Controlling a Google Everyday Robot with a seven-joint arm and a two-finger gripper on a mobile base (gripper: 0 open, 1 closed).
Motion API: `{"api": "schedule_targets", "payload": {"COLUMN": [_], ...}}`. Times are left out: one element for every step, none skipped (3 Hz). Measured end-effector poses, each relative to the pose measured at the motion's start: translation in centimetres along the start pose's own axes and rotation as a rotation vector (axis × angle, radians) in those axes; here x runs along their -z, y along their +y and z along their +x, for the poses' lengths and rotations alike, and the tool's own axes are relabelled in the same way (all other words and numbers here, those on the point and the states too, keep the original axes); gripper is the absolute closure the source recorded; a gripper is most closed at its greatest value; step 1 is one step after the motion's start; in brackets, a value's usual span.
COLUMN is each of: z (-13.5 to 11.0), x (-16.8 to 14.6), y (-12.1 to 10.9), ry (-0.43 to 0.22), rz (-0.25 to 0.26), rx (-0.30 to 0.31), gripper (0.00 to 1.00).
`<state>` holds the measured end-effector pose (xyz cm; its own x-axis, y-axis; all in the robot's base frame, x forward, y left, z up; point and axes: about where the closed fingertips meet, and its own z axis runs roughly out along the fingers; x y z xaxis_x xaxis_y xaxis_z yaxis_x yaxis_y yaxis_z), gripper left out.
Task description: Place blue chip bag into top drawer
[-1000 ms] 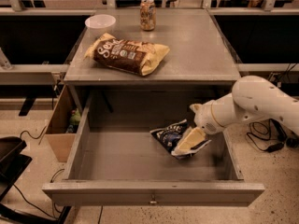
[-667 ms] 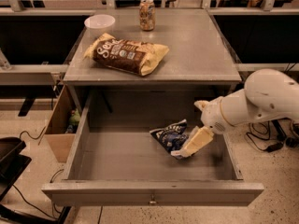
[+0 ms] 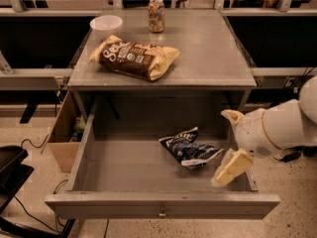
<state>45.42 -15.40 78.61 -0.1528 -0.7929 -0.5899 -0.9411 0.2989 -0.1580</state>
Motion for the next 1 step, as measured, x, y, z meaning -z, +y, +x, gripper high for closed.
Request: {"api": "schedule_targets", "payload": {"z": [0.11], "x": [0.49], "y": [0.04], "ry": [0.004], "rz": [0.010], "rx": [0.005], "gripper": [0.00]}}
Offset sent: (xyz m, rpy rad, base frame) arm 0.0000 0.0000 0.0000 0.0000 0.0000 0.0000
